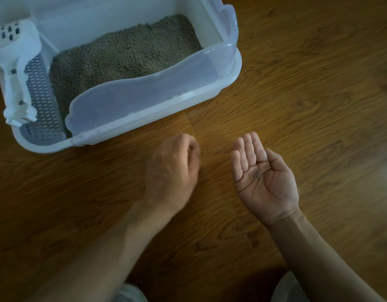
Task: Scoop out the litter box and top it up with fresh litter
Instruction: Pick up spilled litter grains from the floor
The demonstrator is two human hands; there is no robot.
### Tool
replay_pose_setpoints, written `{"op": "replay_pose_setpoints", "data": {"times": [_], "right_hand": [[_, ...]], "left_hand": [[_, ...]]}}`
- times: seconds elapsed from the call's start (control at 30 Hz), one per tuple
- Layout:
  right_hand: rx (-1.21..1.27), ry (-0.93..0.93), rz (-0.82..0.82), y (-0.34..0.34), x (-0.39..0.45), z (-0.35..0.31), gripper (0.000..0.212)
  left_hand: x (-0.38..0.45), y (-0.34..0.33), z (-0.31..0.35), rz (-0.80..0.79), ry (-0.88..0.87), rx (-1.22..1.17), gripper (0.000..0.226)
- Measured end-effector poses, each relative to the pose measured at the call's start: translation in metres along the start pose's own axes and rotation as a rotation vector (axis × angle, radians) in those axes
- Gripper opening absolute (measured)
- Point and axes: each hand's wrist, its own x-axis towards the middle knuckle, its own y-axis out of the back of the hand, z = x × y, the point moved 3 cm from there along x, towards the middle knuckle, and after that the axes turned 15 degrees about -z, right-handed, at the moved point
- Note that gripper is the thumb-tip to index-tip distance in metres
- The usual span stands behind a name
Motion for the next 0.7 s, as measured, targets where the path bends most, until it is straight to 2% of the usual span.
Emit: {"op": "replay_pose_setpoints", "data": {"times": [0.1,0.2,0.3,0.4,0.47,0.57,0.63,0.7], "right_hand": [[0.057,0.052,0.005,-0.004,0.005,0.001,0.046],[0.022,-0.047,0.000,-0.009,0.006,0.011,0.051],[-0.011,-0.102,-0.079,-0.012,0.007,0.011,0.058],[-0.009,-0.115,-0.082,-0.013,0.008,0.009,0.058],[0.005,-0.112,-0.067,-0.011,0.007,0.004,0.057],[-0.033,-0.087,-0.055,-0.011,0.008,-0.001,0.058],[-0.033,-0.088,-0.049,-0.010,0.007,-0.003,0.060],[-0.012,-0.091,-0.055,-0.008,0.008,-0.003,0.060]], "left_hand": [[-0.023,-0.005,0.039,0.068,-0.119,-0.133,0.008],[-0.032,-0.014,0.062,0.015,-0.232,-0.160,0.013],[-0.029,-0.019,0.066,-0.004,-0.303,-0.122,0.014],[-0.027,-0.015,0.059,0.052,-0.344,-0.156,0.014],[-0.025,-0.008,0.050,0.107,-0.319,-0.206,0.013],[-0.017,-0.002,0.026,0.157,-0.191,-0.203,0.008],[-0.009,-0.004,0.004,0.126,-0.077,-0.181,0.008],[-0.001,-0.008,-0.016,0.062,0.047,-0.123,0.017]]}}
